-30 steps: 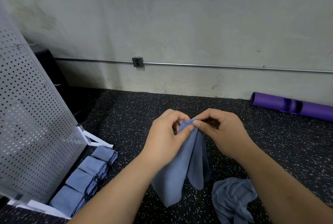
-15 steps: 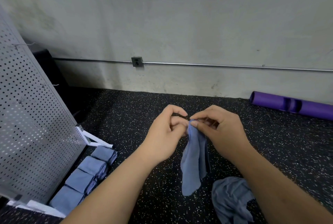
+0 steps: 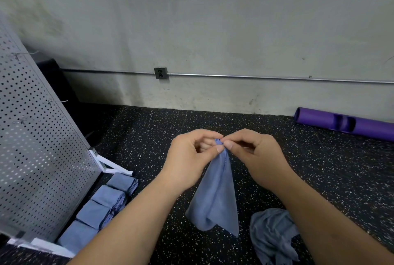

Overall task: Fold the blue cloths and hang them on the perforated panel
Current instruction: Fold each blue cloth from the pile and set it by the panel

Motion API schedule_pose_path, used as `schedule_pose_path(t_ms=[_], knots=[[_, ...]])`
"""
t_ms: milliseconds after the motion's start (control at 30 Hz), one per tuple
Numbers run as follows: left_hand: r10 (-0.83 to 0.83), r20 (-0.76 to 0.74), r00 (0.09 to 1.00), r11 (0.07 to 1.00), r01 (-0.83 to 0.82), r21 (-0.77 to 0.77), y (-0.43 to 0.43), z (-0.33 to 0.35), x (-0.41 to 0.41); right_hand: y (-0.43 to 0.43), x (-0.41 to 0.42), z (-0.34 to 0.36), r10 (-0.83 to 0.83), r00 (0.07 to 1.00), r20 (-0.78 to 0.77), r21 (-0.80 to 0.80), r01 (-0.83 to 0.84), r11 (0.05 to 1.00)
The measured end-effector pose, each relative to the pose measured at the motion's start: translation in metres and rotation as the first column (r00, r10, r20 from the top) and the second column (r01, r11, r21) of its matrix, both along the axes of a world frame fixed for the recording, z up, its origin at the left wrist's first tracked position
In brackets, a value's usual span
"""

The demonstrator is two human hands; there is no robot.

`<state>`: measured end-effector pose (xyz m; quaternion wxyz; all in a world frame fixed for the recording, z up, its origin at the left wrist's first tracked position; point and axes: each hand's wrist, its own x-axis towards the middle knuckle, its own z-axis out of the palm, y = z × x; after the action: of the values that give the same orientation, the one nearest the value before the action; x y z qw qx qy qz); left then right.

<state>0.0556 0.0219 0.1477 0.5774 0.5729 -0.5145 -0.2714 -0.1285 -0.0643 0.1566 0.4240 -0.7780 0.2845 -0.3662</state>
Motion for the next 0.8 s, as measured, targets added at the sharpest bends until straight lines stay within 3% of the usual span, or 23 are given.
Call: schedule_pose_path(t_ms=[167, 300, 533, 667, 800], knots=[[0.144, 0.22, 0.965, 0.99, -0.139, -0.036, 0.004, 0.007, 0.011, 0.005, 0.002, -0.001, 0.065, 0.998, -0.022, 0.142, -0.061, 0.988], [0.252, 0.39, 0.886, 0.966, -0.207, -0.155, 0.004, 0.015, 0.02, 0.01, 0.007, -0.016, 0.005, 0.983, -0.182, 0.049, 0.004, 0.999], [0.298, 0.252, 0.921, 0.95, -0.258, -0.178, 0.009, 0.026, 0.03, 0.013, 0.018, -0.045, -0.093, 0.942, -0.323, -0.091, 0.067, 0.994], [0.281, 0.151, 0.948, 0.944, -0.246, -0.218, 0.007, 0.028, 0.035, 0.017, 0.027, -0.056, -0.16, 0.928, -0.337, -0.024, 0.161, 0.987], [0.2, 0.036, 0.979, 0.961, -0.188, -0.202, 0.006, 0.028, 0.037, 0.027, 0.039, -0.063, -0.204, 0.945, -0.257, 0.085, 0.232, 0.969]])
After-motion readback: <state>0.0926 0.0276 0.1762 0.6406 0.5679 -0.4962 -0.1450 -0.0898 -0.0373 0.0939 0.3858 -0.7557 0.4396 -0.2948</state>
